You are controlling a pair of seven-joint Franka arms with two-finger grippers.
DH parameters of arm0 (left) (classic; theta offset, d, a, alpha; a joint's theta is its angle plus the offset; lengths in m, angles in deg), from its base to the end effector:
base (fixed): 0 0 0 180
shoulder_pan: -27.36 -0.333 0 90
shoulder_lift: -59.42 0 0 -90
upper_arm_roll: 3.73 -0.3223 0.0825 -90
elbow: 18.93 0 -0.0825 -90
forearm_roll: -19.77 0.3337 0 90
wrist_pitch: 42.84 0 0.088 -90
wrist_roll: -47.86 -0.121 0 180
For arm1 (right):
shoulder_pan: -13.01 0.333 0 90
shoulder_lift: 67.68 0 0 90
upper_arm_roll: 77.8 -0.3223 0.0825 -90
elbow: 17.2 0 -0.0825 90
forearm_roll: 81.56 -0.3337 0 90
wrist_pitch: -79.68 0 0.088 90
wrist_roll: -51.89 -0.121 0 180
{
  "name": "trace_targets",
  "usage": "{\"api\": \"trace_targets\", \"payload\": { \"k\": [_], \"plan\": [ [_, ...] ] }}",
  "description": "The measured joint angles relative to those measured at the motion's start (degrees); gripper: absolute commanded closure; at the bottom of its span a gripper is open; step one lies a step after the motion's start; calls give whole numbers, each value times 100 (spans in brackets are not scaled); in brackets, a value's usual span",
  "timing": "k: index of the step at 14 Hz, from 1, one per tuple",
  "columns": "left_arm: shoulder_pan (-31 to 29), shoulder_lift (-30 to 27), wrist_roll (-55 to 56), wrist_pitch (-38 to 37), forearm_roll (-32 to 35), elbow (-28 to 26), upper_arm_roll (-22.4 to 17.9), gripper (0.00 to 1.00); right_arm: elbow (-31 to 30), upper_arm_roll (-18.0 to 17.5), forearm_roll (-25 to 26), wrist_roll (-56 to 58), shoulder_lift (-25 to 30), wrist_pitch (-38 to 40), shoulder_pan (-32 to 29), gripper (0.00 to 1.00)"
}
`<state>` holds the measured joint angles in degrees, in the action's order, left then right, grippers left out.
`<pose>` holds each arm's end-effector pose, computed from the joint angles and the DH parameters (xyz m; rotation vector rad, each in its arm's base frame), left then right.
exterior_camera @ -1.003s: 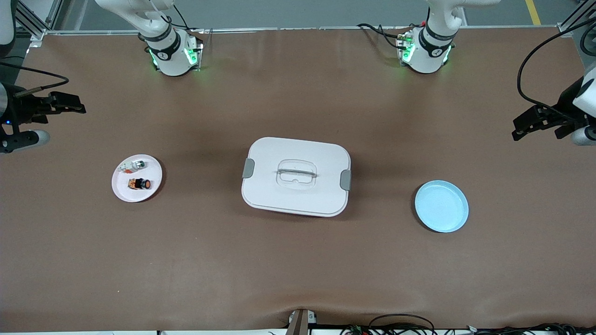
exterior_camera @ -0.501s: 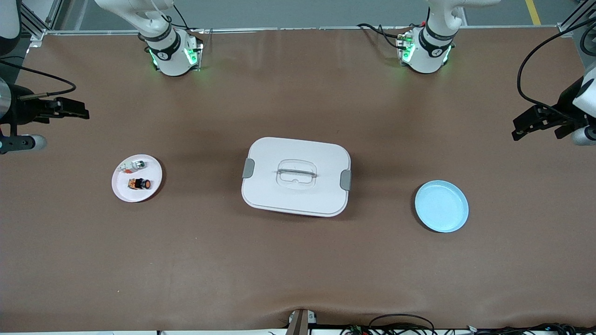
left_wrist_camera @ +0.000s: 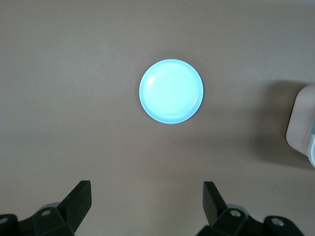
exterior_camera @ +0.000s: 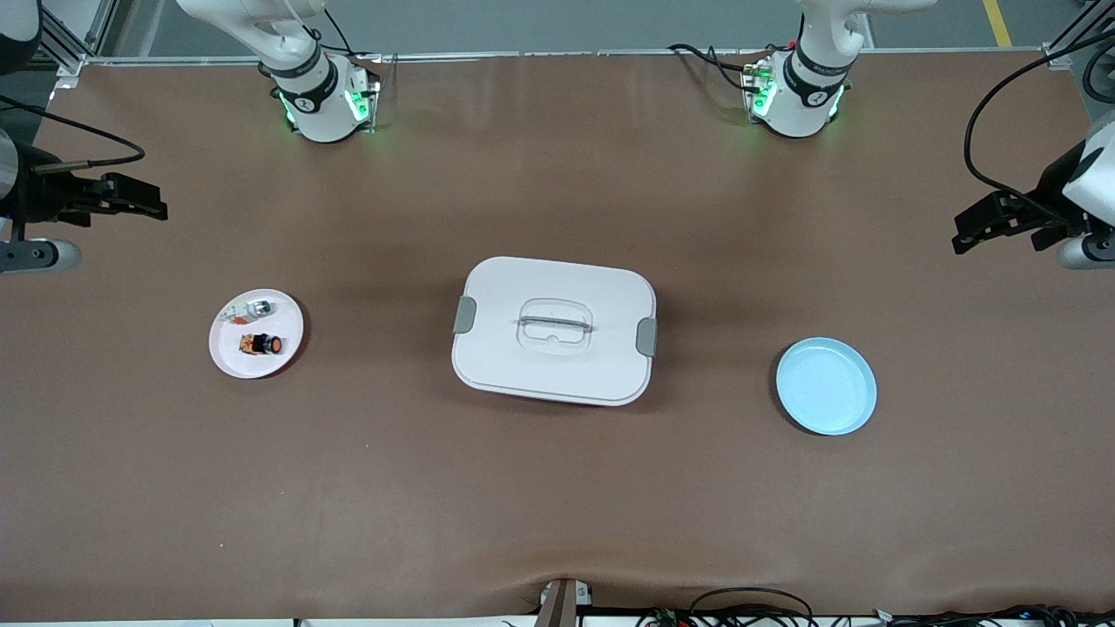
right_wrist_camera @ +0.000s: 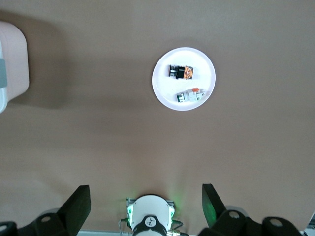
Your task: Transfer orange switch to right arm and place
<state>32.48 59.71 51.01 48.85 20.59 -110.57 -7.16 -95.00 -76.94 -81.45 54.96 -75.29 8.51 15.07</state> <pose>0.5077 -0.0134 0.6047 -3.1266 -0.0391 0.0056 0.5059 0.0109 0.6116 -3.1151 -0.1153 0.3894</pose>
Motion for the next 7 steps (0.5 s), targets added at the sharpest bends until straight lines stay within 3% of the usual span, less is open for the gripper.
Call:
{"api": "trace_targets", "payload": {
  "k": [4, 7],
  "plan": [
    [4, 1, -226, -96, 0, -1, 3, 0, -727, 3, 0, -71, 592, -456, 0, 0],
    [4, 1, -254, -99, 0, -1, 2, 0, -883, 5, 0, -239, 774, -530, 0, 0]
  ]
}}
